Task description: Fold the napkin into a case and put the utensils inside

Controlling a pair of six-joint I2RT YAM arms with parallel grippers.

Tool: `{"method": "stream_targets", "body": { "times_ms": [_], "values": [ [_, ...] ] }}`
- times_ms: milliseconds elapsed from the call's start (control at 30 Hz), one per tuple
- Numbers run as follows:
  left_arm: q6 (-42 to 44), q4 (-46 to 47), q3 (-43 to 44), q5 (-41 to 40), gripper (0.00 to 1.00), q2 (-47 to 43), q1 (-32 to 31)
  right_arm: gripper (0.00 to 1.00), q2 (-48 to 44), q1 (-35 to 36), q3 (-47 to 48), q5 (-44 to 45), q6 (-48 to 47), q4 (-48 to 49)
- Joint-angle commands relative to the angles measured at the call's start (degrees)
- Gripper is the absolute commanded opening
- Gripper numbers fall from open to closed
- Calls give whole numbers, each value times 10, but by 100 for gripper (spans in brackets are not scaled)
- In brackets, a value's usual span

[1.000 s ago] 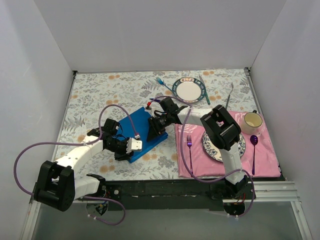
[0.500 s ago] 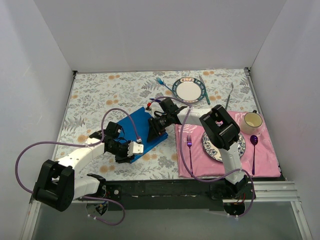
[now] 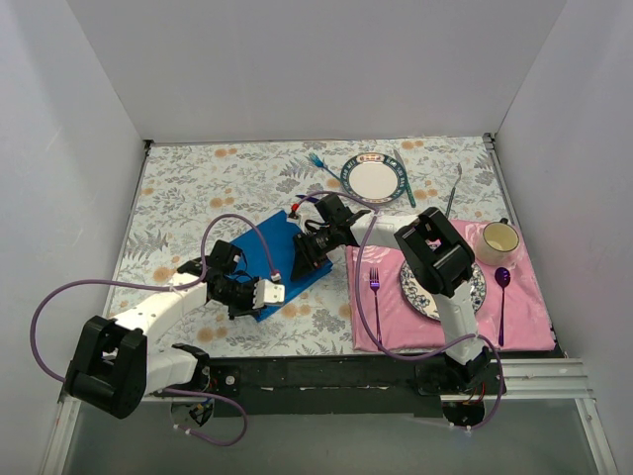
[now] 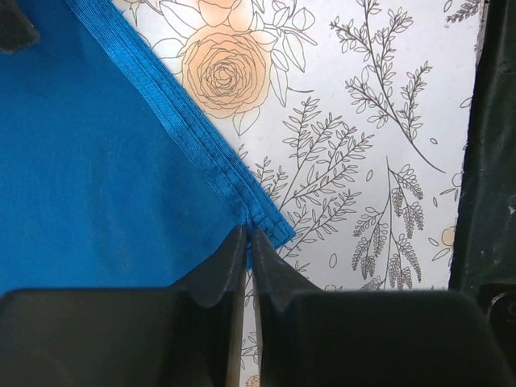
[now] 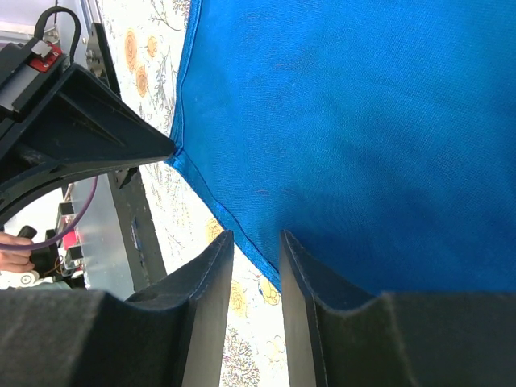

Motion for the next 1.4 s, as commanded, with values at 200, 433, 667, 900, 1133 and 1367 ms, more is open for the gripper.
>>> {"method": "stream_targets", "body": {
  "times_ms": [200, 433, 667, 900, 1133, 1367],
  "values": [
    [4, -20, 63, 15, 0, -4, -2, 37, -1, -3, 25, -6, -7, -1],
    [11, -10, 119, 24, 0, 33, 15, 39, -16, -10, 41, -11, -7, -2],
    [59, -35, 165, 40, 0, 85, 55, 39, -9, -13, 52, -15, -7, -10],
    [49, -21, 178, 52, 0, 100, 83, 57, -31, -13, 28, -40, -2, 49],
    [45, 0, 177, 61, 0, 105, 94, 67, -34, -1, 7, -27, -22, 114],
    [36, 9, 175, 65, 0, 106, 95, 64, -11, 18, 13, -29, -27, 118]
  ]
}}
